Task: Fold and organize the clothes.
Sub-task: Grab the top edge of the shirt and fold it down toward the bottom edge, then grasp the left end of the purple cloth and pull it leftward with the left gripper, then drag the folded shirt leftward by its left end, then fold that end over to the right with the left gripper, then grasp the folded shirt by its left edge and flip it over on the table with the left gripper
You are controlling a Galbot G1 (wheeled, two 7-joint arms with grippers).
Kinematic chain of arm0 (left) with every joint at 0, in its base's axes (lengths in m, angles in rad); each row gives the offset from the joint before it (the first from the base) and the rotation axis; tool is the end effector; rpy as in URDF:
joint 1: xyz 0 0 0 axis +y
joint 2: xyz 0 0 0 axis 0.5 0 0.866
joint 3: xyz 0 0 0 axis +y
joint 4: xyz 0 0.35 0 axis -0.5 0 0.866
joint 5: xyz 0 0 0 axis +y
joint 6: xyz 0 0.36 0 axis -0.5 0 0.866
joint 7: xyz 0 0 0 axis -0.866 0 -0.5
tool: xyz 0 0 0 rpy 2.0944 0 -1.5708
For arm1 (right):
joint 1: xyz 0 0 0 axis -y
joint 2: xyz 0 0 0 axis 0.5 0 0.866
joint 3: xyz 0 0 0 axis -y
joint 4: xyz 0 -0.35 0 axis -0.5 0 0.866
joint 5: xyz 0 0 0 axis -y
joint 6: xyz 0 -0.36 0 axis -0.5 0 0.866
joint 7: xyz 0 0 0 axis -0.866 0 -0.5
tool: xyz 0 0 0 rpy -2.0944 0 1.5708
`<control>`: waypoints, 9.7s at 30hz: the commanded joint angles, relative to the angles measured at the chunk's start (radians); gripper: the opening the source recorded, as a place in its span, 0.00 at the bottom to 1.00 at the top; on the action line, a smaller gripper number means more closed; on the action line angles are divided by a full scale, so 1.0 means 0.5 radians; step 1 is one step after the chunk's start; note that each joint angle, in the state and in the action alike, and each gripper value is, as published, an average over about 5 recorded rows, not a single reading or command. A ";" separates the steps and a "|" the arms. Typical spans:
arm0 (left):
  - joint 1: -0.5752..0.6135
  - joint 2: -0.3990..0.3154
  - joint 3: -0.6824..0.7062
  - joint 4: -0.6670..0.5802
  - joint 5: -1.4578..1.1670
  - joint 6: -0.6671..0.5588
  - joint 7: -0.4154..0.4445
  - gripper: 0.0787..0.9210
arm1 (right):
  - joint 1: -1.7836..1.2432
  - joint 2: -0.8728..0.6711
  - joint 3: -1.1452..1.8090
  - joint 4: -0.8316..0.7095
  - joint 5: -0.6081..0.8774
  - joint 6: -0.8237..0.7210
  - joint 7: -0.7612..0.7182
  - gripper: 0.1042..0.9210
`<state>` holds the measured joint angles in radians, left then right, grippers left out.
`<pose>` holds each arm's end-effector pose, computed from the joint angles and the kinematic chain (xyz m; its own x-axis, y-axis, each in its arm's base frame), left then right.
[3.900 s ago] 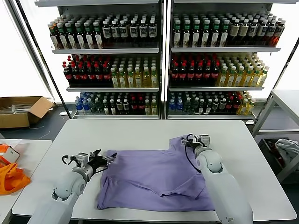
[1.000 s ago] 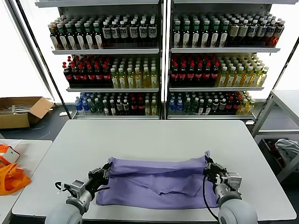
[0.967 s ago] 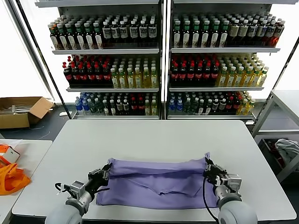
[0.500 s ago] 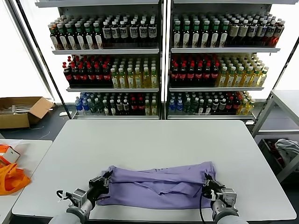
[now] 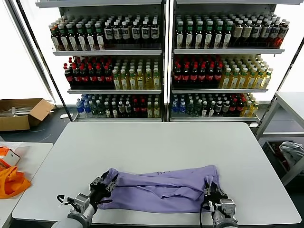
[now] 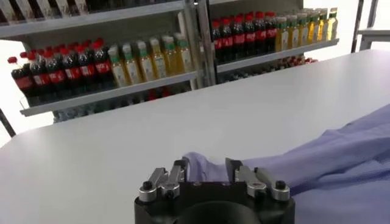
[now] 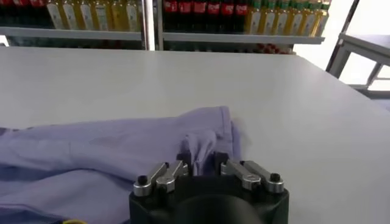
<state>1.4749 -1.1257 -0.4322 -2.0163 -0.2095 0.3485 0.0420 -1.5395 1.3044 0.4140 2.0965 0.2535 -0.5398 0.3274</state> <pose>0.2161 0.0571 -0.3058 -0.8911 0.2300 0.3912 0.3023 0.9437 0.1339 0.1913 -0.0117 -0.2982 -0.8545 0.0965 0.5104 0.0551 0.9939 -0.0957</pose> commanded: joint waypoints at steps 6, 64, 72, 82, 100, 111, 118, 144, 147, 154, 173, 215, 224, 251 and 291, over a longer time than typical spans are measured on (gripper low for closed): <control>0.070 -0.084 -0.036 -0.203 0.016 0.157 -0.198 0.67 | 0.006 -0.006 0.100 0.371 -0.008 -0.037 -0.009 0.64; 0.085 -0.093 -0.400 0.018 -0.213 0.088 -0.283 0.03 | 0.133 -0.040 -0.024 0.426 -0.004 -0.030 -0.016 0.88; -0.008 0.360 -1.094 0.169 -0.228 -0.014 -0.231 0.02 | 0.158 -0.047 -0.036 0.423 0.005 -0.032 -0.014 0.88; 0.064 0.562 -1.279 0.208 -0.222 -0.049 -0.166 0.02 | 0.165 -0.031 -0.060 0.421 -0.001 -0.030 -0.015 0.88; -0.070 -0.028 -0.324 0.029 -0.245 0.161 -0.157 0.02 | 0.104 -0.012 -0.038 0.489 -0.014 -0.019 -0.048 0.88; -0.117 -0.086 -0.262 -0.046 -0.410 0.238 -0.204 0.02 | 0.040 0.030 -0.068 0.500 -0.068 -0.002 -0.042 0.88; -0.152 -0.098 -0.195 -0.076 -0.444 0.270 -0.230 0.02 | -0.016 0.054 -0.082 0.515 -0.114 0.019 -0.044 0.88; -0.276 -0.250 0.128 0.057 -0.661 0.197 -0.205 0.22 | 0.003 0.141 -0.128 0.361 -0.194 0.076 -0.051 0.88; -0.222 -0.259 0.140 -0.014 -1.037 0.249 -0.240 0.33 | 0.025 0.141 -0.130 0.336 -0.190 0.080 -0.050 0.88; -0.227 -0.253 -0.017 -0.380 -1.898 0.408 -0.487 0.57 | 0.080 0.125 -0.139 0.269 -0.174 0.086 -0.049 0.88; -0.203 0.051 -0.584 0.196 -0.481 0.117 -0.383 0.88 | 0.233 -0.011 -0.185 0.177 -0.058 0.092 -0.068 0.88; -0.184 -0.001 -0.485 0.460 -0.841 0.269 -0.128 0.72 | 0.166 0.001 -0.177 0.230 -0.086 0.084 -0.067 0.88; -0.155 -0.021 -0.493 0.423 -0.839 0.231 -0.123 0.39 | 0.185 0.001 -0.182 0.222 -0.086 0.079 -0.064 0.88; -0.195 0.722 -1.333 0.254 -0.652 0.168 0.042 0.04 | 0.216 -0.031 -0.161 0.187 -0.038 0.085 -0.053 0.88; -0.505 -0.098 0.409 -0.018 -0.877 0.243 -0.327 0.04 | 0.142 0.092 -0.189 0.130 -0.174 0.080 -0.058 0.88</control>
<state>1.3052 -1.0410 -0.3856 -2.0475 -0.4962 0.5214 -0.0592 -1.4674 1.3453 0.3269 2.1663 0.1760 -0.4956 0.2991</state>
